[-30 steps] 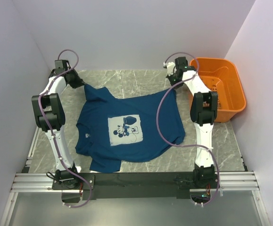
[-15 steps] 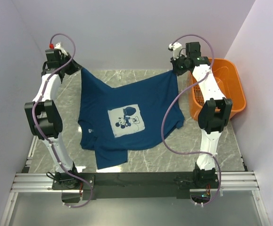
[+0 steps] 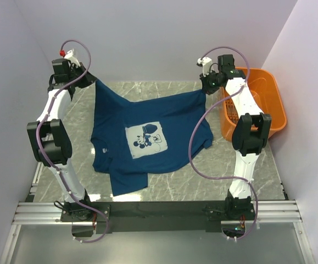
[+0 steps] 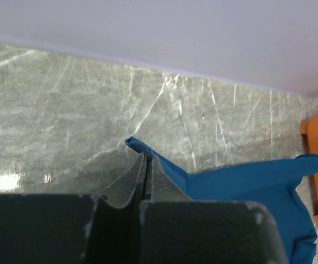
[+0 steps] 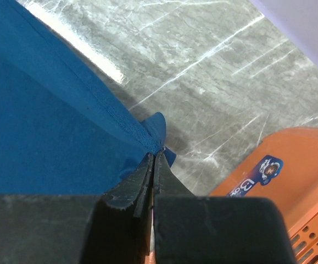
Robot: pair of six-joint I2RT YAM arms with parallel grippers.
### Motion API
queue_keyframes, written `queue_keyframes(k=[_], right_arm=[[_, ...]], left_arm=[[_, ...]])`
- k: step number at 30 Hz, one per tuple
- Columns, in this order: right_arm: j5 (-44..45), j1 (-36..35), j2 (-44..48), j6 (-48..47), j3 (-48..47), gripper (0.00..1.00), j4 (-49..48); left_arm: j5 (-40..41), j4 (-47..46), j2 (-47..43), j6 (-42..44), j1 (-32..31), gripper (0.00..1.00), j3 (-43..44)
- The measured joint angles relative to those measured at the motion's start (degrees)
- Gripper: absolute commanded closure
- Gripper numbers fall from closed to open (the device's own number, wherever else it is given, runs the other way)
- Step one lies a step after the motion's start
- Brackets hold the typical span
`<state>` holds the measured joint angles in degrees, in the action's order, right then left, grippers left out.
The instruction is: Fold and stack the t-shirts
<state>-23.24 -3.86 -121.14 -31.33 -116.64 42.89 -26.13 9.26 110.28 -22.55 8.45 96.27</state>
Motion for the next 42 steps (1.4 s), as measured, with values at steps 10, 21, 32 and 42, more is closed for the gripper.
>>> queue_keyframes(k=[10, 21, 32, 42], right_arm=[[0.48, -0.5, -2.36, -4.44, -2.6, 1.0, -0.02], [10.19, -1.22, -6.38, 1.07, -3.34, 1.0, -6.75], [9.94, -1.4, -6.27, 3.78, -3.23, 1.0, -10.29], [-5.75, 0.66, 15.8, 0.42, 2.49, 1.0, -3.63]], left_arm=[[-1.44, -1.09, -0.11, 0.57, -0.15, 0.99, -1.95], [2.62, -1.25, -2.12, 1.88, -0.46, 0.99, -3.06], [6.16, -2.56, -3.41, 1.86, -0.46, 1.0, -2.95], [8.72, -6.16, -26.27, -0.09, -0.61, 0.99, -11.13]])
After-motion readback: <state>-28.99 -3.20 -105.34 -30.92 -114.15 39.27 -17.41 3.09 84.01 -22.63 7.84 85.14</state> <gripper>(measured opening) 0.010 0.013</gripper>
